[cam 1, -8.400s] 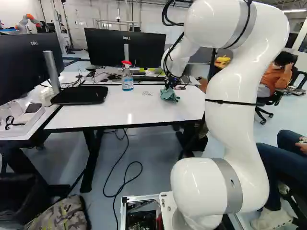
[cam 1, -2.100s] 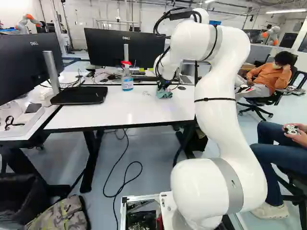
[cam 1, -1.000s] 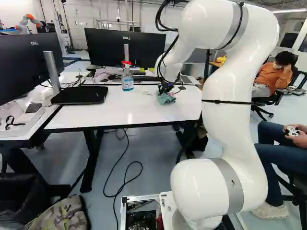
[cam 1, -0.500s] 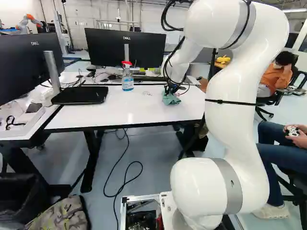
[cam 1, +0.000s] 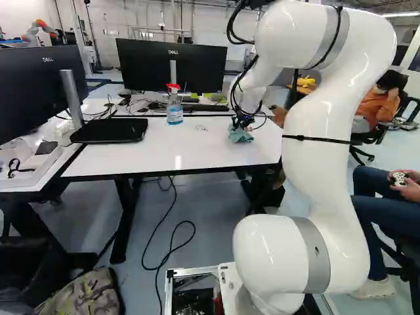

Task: Clean the table with the green towel

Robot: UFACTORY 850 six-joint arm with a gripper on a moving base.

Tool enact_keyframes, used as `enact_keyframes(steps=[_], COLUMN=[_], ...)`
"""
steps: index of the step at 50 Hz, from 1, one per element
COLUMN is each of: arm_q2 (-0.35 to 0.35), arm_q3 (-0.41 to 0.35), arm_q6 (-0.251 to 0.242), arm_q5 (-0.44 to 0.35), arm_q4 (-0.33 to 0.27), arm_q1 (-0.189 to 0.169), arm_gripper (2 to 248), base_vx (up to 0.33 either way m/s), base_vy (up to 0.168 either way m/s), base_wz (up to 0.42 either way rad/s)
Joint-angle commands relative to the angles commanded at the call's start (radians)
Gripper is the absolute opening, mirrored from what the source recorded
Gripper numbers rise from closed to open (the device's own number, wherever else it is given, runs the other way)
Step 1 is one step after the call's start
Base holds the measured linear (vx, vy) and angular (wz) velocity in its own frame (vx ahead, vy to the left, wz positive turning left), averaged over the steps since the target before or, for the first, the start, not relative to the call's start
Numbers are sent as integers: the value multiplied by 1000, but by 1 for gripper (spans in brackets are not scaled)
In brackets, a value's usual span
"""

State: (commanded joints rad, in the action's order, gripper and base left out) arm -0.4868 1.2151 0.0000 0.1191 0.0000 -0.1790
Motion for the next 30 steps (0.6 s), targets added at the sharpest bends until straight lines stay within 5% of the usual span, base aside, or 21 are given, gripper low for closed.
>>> enact_keyframes(steps=[30], arm_q2=[-109], arm_q3=[148], arm_q6=[0], arm_q5=[0], arm_q4=[0], arm_q1=[37], arm_gripper=[37], base_vx=[0], base_vy=[0], base_wz=[0])
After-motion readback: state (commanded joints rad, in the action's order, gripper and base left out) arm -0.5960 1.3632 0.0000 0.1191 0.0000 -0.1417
